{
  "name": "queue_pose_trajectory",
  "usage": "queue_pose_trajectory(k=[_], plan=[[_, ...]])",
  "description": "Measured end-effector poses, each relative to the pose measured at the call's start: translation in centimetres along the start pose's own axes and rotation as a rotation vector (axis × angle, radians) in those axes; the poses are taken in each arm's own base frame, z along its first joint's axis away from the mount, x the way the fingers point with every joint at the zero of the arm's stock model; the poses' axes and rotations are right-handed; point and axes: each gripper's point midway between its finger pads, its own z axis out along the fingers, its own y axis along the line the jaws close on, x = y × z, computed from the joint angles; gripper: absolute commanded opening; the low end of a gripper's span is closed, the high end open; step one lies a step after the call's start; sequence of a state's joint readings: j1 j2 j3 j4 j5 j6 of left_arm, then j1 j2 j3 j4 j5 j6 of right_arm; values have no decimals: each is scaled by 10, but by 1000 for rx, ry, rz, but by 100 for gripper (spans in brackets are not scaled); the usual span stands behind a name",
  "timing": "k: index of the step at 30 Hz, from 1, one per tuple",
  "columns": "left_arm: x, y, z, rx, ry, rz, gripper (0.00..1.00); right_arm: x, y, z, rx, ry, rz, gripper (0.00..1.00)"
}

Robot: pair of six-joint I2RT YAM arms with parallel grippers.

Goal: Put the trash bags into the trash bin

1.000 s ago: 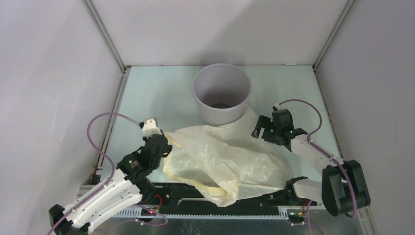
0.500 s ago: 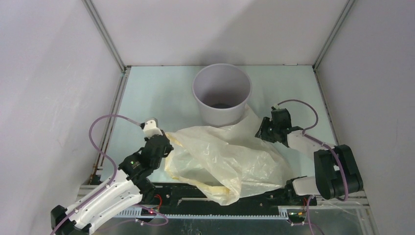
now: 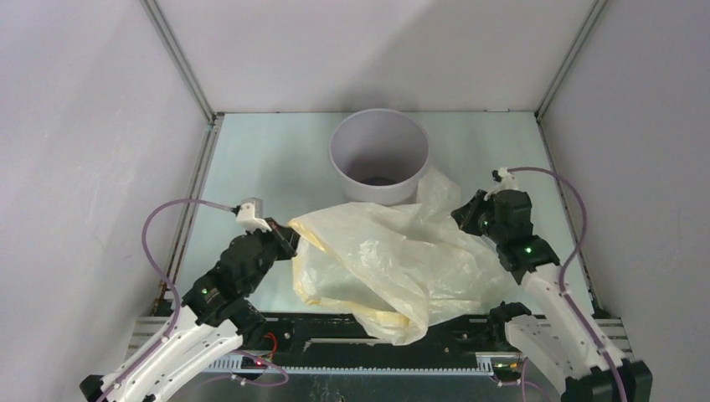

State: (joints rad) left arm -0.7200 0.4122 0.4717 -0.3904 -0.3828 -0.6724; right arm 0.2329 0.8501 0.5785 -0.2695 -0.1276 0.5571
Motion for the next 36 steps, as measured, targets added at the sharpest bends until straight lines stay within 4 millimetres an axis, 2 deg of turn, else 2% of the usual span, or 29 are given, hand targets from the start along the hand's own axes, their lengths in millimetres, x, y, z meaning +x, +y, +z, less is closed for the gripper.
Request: queue_pose_trajectory(k=[5, 10, 17, 19, 22, 28, 36], plan=[[-27, -30, -20, 124, -30, -34, 0, -27, 22, -36, -47, -70, -32, 0], [-68, -59, -52, 221, -68, -35, 0, -60, 52, -68, -108, -112, -80, 0], [-170, -96, -132, 352, -258, -49, 0, -114, 103, -111, -227, -206, -175, 0], [-191, -104, -149, 378, -299, -53, 0, -130, 118, -119, -259, -230, -193, 0], [-213, -114, -163, 399, -332, -47, 0, -147, 134, -125, -296, -252, -214, 0], [-236, -123, -168, 372, -348, -19, 0, -162, 156, -118, -348, -232, -223, 0], [-312, -137, -189, 283, -487, -3, 0, -208, 215, -100, -450, -247, -257, 0]])
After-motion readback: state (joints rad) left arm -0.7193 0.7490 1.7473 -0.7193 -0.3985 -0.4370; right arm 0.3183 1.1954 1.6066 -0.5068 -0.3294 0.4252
